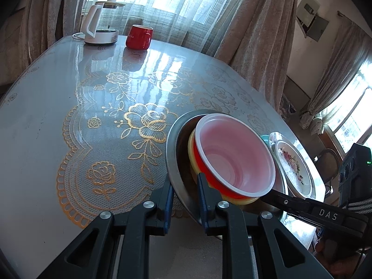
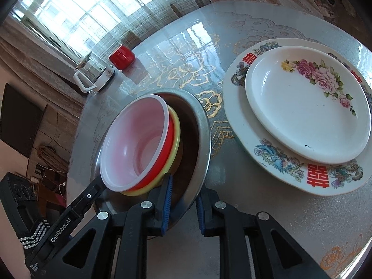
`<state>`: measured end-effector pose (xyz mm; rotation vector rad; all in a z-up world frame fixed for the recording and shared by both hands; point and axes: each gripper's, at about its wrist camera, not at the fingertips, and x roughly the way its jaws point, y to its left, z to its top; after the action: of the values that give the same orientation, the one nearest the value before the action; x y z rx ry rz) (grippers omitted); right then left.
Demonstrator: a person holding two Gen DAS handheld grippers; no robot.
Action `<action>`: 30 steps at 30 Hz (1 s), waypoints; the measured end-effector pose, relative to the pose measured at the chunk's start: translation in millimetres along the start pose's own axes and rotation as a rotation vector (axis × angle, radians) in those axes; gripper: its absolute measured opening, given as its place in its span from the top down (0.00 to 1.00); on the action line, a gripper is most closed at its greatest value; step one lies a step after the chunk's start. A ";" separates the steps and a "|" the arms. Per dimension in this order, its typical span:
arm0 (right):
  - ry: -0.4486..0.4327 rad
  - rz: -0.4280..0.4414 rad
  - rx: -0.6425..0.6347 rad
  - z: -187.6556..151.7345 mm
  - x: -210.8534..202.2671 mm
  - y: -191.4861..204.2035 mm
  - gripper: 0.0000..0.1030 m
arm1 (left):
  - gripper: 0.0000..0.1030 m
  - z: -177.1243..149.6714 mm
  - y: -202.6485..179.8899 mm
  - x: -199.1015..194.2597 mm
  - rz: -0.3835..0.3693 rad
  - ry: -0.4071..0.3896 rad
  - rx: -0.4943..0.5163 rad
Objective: Organize plates and bowls
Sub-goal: 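Grasp the steel bowl rim with the right gripper, then carry the nested bowls onto the plate stack and lower them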
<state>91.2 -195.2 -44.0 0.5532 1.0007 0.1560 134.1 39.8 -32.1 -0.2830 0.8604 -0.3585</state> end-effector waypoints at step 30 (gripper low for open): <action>-0.242 0.002 0.014 17.4 -107.6 -38.0 0.82 | 0.81 29.9 -111.8 -26.9 -0.104 -0.162 0.181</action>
<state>42.7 -274.0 25.1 0.5714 0.7661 0.0818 119.8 -47.1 47.7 -0.1860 0.6504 -0.5009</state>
